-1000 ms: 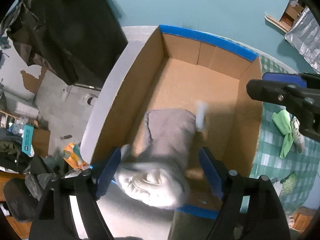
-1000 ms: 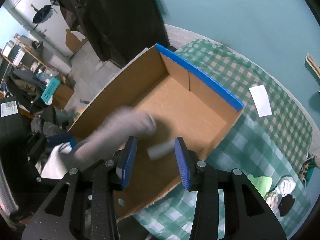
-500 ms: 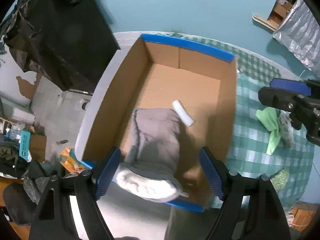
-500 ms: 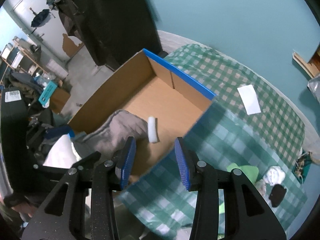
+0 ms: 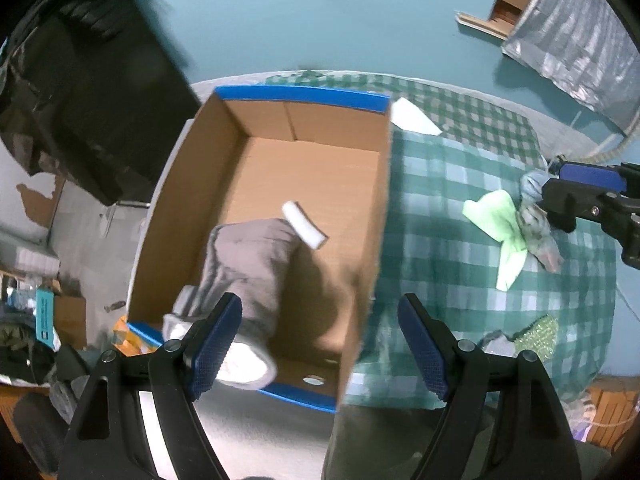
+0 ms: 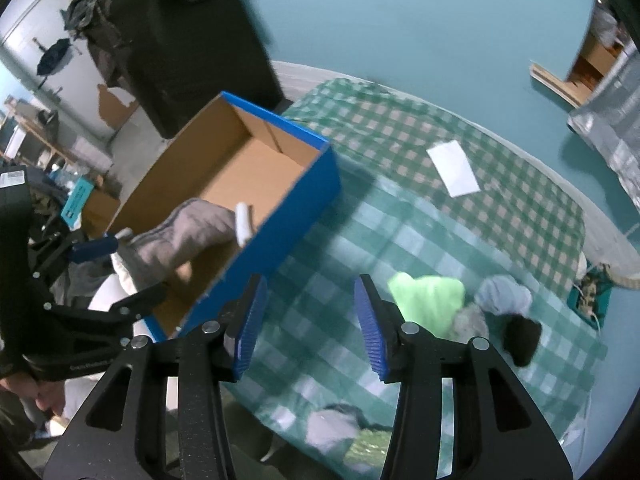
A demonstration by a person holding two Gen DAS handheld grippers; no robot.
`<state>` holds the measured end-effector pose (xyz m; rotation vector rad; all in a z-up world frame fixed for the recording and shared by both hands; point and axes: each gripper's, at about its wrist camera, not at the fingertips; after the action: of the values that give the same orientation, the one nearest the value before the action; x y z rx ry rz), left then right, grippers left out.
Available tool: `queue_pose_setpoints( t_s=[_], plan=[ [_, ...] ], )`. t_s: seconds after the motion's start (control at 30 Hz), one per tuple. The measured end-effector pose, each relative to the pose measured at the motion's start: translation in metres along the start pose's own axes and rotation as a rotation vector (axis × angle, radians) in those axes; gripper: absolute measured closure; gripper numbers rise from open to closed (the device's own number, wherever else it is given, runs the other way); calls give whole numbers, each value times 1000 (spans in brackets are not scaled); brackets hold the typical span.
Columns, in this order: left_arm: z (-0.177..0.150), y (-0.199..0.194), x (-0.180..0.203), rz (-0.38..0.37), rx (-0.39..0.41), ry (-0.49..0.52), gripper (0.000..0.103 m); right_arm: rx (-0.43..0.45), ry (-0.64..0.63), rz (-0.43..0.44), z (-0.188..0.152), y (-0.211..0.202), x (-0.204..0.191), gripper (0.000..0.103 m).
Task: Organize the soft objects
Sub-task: 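Withdraw both open tools from the box back over the table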
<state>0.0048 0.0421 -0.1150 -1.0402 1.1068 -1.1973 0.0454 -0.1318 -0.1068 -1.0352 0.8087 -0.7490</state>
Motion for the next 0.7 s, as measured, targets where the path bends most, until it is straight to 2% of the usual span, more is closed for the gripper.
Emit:
queue_pose_setpoints(
  t_s=[0.47, 0.7],
  plan=[
    [-5, 4, 63, -17, -14, 121, 21, -11, 117, -40, -54, -19, 63, 57],
    [-16, 10, 94, -28, -42, 166, 21, -26, 165, -47, -84, -21, 89, 52]
  ],
)
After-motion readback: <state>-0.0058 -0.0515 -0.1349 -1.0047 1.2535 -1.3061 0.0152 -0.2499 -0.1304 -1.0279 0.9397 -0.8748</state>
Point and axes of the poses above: each gripper's, at about its wrist camera, not at the fingertips, and y roughly the way its jaws point, x to its right, z to its top, and after that the axes turned 6 degrees about -x, right-handed
